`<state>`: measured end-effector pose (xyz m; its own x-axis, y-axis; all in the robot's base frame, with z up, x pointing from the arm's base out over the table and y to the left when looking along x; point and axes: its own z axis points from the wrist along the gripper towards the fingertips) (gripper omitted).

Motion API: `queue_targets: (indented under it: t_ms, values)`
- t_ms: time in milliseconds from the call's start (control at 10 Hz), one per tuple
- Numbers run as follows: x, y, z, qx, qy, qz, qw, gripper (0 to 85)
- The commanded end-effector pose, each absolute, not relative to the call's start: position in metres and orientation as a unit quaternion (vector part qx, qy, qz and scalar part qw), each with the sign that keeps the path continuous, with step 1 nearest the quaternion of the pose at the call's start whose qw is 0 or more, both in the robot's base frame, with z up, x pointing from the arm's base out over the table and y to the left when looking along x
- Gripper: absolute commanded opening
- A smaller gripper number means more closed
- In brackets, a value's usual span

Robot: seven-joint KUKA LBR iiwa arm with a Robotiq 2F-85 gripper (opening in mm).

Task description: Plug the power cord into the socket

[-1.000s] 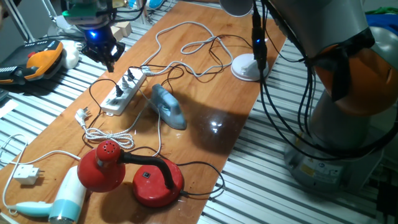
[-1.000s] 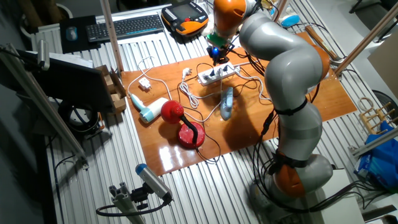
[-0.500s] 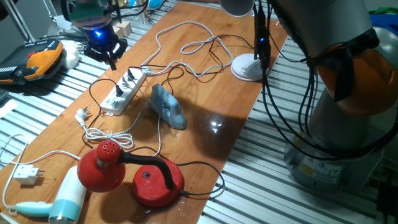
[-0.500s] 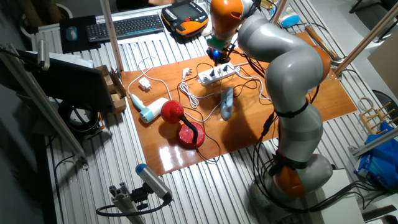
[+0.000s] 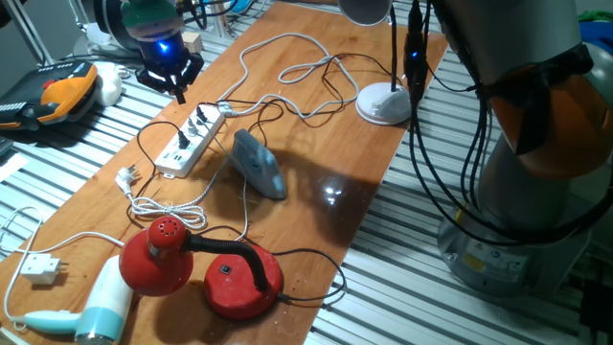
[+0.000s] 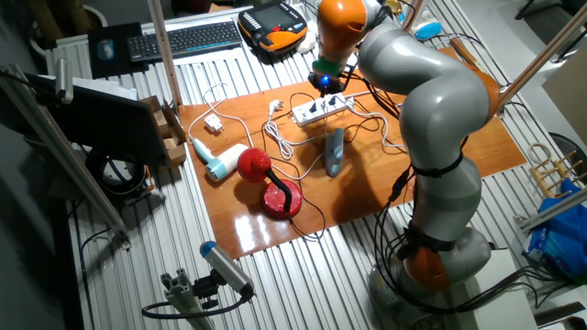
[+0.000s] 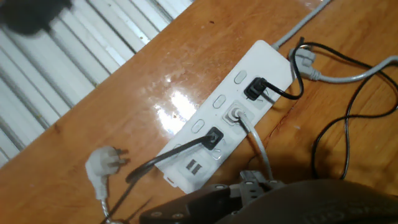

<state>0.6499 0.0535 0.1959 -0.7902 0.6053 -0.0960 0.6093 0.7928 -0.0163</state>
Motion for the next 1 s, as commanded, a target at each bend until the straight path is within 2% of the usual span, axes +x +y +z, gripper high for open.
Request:
queue_targets:
  t_ms: [0, 900]
  values:
    - [0.6485, 0.0521, 0.197, -0.018, 0.999, -0.005, 0.046, 0.0]
    - [0.6412, 0.0608, 0.1995, -0.074, 0.996, -0.011, 0.051, 0.0]
